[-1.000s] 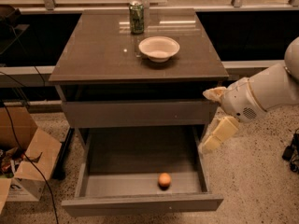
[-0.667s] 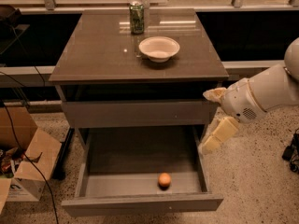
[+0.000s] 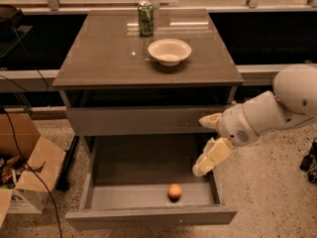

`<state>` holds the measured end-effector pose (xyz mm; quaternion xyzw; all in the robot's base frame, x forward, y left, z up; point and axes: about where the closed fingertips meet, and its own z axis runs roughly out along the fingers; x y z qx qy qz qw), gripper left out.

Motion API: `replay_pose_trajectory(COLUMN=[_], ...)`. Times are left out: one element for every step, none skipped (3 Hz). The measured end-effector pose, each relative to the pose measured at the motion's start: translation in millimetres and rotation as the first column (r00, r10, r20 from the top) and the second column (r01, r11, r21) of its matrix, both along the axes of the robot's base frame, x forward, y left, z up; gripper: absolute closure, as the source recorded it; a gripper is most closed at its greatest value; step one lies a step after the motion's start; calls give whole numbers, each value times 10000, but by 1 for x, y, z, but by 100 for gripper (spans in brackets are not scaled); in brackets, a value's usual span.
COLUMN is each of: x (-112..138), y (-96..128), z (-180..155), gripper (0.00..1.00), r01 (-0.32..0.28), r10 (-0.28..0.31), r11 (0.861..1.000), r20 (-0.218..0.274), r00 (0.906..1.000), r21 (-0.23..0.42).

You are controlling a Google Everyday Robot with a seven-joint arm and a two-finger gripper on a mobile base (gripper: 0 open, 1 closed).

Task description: Pick orange from middle drawer and place on counter

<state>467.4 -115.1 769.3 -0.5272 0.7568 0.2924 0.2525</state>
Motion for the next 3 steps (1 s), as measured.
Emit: replay_pose_trajectory(x=[-3,-3,5], y=[17,38,55], z=[-44,-91,-140], gripper=[0,0,0], r01=[118,203,384], r10=[-74,-91,-209], r11=[9979,9950,9941], r20=[-689,-1149,-1675], r00=[9976,9933,9857], r21=[637,975,1018])
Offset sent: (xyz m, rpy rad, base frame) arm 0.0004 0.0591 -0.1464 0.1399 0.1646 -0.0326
